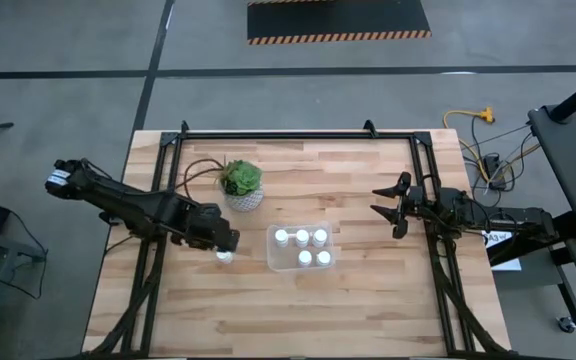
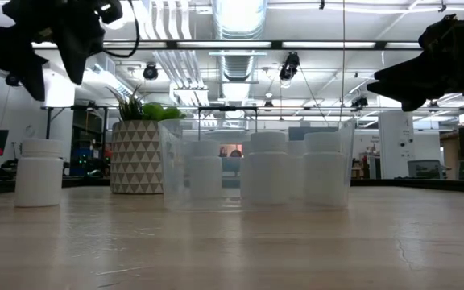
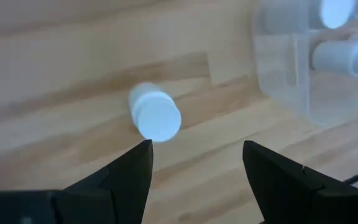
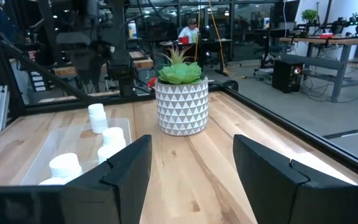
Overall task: Pick and place pill bottles into a basket
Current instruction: Put the white pill bottle into the transparent bin
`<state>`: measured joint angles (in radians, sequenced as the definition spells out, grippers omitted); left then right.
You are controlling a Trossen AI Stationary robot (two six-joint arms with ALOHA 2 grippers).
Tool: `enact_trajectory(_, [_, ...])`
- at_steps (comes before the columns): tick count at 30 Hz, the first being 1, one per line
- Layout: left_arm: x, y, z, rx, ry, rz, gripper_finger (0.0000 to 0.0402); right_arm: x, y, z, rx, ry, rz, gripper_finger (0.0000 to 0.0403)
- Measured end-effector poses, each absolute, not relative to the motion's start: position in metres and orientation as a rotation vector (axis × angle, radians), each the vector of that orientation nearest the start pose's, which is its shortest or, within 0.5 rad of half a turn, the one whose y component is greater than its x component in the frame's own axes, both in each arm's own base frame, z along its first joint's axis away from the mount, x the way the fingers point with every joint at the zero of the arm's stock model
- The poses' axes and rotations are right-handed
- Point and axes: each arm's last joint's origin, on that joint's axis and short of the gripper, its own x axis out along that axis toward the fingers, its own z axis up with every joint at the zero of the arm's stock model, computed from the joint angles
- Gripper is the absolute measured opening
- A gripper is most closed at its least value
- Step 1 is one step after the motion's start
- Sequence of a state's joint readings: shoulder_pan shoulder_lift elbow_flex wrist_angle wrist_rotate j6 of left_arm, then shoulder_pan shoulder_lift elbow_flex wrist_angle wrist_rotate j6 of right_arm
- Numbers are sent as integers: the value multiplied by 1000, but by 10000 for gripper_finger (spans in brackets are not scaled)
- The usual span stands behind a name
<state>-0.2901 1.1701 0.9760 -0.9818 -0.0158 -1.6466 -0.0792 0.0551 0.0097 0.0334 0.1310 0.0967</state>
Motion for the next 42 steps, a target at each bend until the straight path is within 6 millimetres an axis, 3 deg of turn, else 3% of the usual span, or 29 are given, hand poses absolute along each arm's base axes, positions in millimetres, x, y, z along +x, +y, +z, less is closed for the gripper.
enact_trajectory(14, [230, -69, 232, -1181, 1185, 905, 231, 100, -12, 166, 96, 2, -211, 215])
enact_trajectory(25, [223, -66, 229, -1120, 1227, 985, 231, 100, -12, 166, 96, 2, -211, 215])
enact_trajectory(42, [227, -68, 229, -1125, 1213, 937, 231, 100, -12, 166, 96, 2, -211, 215])
